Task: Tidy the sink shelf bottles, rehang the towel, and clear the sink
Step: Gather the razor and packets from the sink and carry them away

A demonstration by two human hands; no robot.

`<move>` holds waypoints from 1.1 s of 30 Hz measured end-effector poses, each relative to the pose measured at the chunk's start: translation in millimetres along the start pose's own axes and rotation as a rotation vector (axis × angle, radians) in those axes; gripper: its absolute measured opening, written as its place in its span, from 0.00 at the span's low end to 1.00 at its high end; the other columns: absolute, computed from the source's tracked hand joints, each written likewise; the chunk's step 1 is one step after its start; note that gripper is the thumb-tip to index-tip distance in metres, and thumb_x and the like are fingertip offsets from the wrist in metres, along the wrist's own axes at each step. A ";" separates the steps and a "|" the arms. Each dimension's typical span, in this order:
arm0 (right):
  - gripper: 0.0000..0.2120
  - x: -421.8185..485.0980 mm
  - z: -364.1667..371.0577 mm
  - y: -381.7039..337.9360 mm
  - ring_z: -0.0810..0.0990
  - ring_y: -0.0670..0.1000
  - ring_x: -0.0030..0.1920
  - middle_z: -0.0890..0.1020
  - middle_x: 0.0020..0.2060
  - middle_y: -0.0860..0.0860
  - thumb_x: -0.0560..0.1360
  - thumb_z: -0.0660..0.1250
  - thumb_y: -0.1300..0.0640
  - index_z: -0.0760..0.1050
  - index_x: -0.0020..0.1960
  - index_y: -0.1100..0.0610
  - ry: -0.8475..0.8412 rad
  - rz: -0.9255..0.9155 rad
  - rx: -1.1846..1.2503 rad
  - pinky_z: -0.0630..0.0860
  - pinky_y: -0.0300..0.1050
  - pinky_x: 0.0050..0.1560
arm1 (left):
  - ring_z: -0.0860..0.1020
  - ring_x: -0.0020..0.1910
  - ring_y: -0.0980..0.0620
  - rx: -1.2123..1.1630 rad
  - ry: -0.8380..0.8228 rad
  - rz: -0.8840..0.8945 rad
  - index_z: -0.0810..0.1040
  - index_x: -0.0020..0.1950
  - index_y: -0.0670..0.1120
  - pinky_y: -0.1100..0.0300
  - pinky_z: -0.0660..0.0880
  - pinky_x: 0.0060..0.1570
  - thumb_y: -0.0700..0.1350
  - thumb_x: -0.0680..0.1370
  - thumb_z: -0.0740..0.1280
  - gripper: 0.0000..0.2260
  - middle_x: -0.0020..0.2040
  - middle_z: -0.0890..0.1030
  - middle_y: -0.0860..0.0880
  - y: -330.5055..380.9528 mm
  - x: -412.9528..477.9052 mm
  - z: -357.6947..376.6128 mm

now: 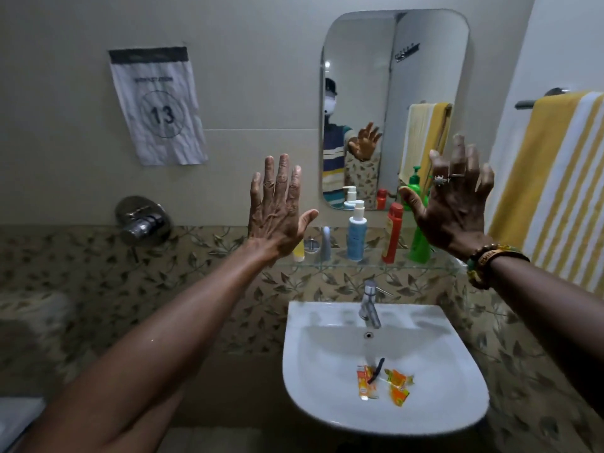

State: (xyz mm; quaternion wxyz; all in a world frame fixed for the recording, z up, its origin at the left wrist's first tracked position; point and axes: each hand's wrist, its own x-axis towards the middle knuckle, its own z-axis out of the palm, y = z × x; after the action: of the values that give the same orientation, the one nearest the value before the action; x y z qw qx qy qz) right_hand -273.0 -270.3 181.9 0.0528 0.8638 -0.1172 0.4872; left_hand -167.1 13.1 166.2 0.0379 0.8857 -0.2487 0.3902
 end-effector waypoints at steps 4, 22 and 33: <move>0.38 -2.6 17.7 -18.0 0.55 0.64 0.77 0.56 0.78 0.61 0.77 0.53 0.32 0.58 0.77 0.56 -0.047 -0.101 0.082 0.48 0.67 0.75 | 0.38 0.79 0.40 0.048 -0.052 -0.113 0.45 0.81 0.44 0.43 0.39 0.76 0.64 0.79 0.57 0.39 0.81 0.40 0.40 -6.8 -15.4 1.0; 0.43 -32.8 51.4 -74.3 0.50 0.60 0.80 0.49 0.81 0.58 0.75 0.47 0.28 0.55 0.81 0.54 -0.197 -0.302 0.307 0.49 0.63 0.76 | 0.37 0.79 0.39 0.150 -0.137 -0.295 0.41 0.81 0.43 0.40 0.40 0.76 0.72 0.74 0.43 0.45 0.80 0.38 0.40 -9.1 -58.8 4.2; 0.42 -39.8 53.1 -87.6 0.47 0.59 0.80 0.46 0.81 0.57 0.76 0.47 0.28 0.53 0.81 0.54 -0.231 -0.258 0.285 0.47 0.63 0.77 | 0.40 0.79 0.39 0.109 -0.085 -0.224 0.44 0.81 0.43 0.40 0.41 0.76 0.73 0.75 0.42 0.45 0.81 0.42 0.41 -23.3 -60.8 19.0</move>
State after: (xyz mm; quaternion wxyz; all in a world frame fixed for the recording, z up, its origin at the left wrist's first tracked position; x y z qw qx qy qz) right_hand -226.5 -190.6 122.2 -0.0215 0.9204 0.0590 0.3858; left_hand -178.2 53.5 112.9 0.0224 0.9244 -0.1280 0.3587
